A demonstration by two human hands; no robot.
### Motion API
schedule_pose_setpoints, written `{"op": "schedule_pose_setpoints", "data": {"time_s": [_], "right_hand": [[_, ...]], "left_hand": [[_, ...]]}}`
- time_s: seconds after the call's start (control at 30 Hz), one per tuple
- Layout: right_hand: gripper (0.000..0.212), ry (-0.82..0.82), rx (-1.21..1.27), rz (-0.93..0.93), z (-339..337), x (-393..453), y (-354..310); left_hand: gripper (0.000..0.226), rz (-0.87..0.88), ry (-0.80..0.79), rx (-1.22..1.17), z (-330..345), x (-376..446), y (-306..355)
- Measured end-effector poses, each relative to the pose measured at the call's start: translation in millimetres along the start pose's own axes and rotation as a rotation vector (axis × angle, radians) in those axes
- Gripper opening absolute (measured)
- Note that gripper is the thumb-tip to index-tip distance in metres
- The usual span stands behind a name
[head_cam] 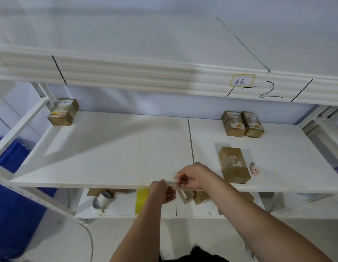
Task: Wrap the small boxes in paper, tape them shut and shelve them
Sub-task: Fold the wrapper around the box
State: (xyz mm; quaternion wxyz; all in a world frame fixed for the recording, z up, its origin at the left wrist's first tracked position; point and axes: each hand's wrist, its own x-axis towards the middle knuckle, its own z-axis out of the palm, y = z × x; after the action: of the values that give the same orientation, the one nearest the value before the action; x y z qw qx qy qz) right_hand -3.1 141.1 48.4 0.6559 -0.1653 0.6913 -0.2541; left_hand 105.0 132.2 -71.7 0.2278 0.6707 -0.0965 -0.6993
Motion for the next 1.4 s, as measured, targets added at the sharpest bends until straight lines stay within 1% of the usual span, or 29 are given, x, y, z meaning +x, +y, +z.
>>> {"op": "schedule_pose_setpoints", "data": {"time_s": [0.07,0.13,0.17,0.2,0.27,0.3,0.33,0.4,0.47,0.53,0.6,0.63,0.67,0.73,0.8,0.87,0.93,1.0,1.1,1.2,1.27,1.4], "right_hand": [[0.016,-0.047,-0.008,-0.071,-3.5,-16.0,-21.6],[0.008,-0.072,-0.103,-0.15,-12.8,-32.5,-43.0],[0.005,-0.072,-0.174,-0.176,-19.4,-38.9,-51.6],[0.003,-0.066,-0.241,-0.188,-26.5,-44.1,-57.4],[0.003,-0.038,-0.337,-0.186,-41.7,-48.6,-62.8],[0.004,-0.024,-0.369,-0.177,-50.0,-49.0,-63.3],[0.005,-0.015,-0.39,-0.167,-58.9,-48.8,-63.1],[0.005,-0.018,-0.412,-0.146,-78.6,-49.9,-63.4],[0.002,-0.022,-0.447,-0.134,-98.9,-53.7,-63.8],[0.004,-0.008,-0.498,-0.139,-118.3,-56.5,-65.0],[0.007,-0.01,-0.52,-0.137,-135.8,-56.7,-65.7],[0.008,-0.018,-0.522,-0.132,-143.9,-55.8,-65.9],[0.009,-0.028,-0.523,-0.127,-152.0,-54.4,-65.9],[0.01,-0.039,-0.544,-0.118,-169.3,-51.6,-65.9],[0.016,-0.042,-0.594,-0.115,-187.1,-48.4,-66.1],[0.024,-0.037,-0.657,-0.108,-204.4,-45.6,-66.9],[0.027,-0.047,-0.705,-0.1,-222.4,-40.5,-67.1],[0.026,-0.066,-0.721,-0.11,-240.5,-35.4,-67.4],[0.027,-0.06,-0.748,-0.197,-267.3,-25.6,-67.0],[0.016,-0.005,-0.755,-0.257,-289.5,-12.5,-66.3],[0.014,-0.018,-0.758,-0.255,-299.8,-6.4,-68.7],[0.019,-0.047,-0.751,-0.279,-325.2,4.3,-80.2]], "left_hand": [[0.044,-0.014,0.018,-0.032,2.4,-0.4,0.3],[0.041,-0.055,-0.032,-0.091,3.5,-8.9,2.5],[0.042,-0.084,-0.101,-0.128,5.5,-16.5,5.9],[0.05,-0.107,-0.198,-0.162,8.6,-25.0,10.5],[0.077,-0.129,-0.405,-0.256,16.3,-41.9,22.0],[0.086,-0.13,-0.497,-0.325,20.6,-48.9,28.0],[0.09,-0.125,-0.576,-0.387,25.5,-54.0,33.1],[0.089,-0.122,-0.702,-0.435,36.0,-63.4,41.0],[0.08,-0.115,-0.744,-0.426,46.0,-71.3,42.1],[0.063,-0.072,-0.723,-0.403,57.9,-74.6,39.8],[0.041,-0.005,-0.686,-0.344,71.0,-78.9,37.0],[0.029,0.027,-0.656,-0.307,77.8,-79.5,35.7],[0.022,0.055,-0.622,-0.27,84.1,-78.9,34.4],[0.023,0.114,-0.565,-0.183,95.8,-79.3,31.8],[0.027,0.172,-0.53,-0.105,107.0,-77.8,30.3],[0.024,0.217,-0.494,-0.047,118.9,-79.5,29.6],[0.018,0.262,-0.449,-0.031,131.9,-80.4,30.5],[0.019,0.303,-0.414,-0.036,145.6,-81.4,32.4],[0.017,0.356,-0.367,-0.017,166.1,-83.6,35.4],[0.011,0.376,-0.339,-0.01,182.6,-85.8,36.0],[0.008,0.381,-0.335,0.005,190.3,-88.7,36.7],[0.01,0.427,-0.279,0.032,206.9,-91.9,36.0]]}}
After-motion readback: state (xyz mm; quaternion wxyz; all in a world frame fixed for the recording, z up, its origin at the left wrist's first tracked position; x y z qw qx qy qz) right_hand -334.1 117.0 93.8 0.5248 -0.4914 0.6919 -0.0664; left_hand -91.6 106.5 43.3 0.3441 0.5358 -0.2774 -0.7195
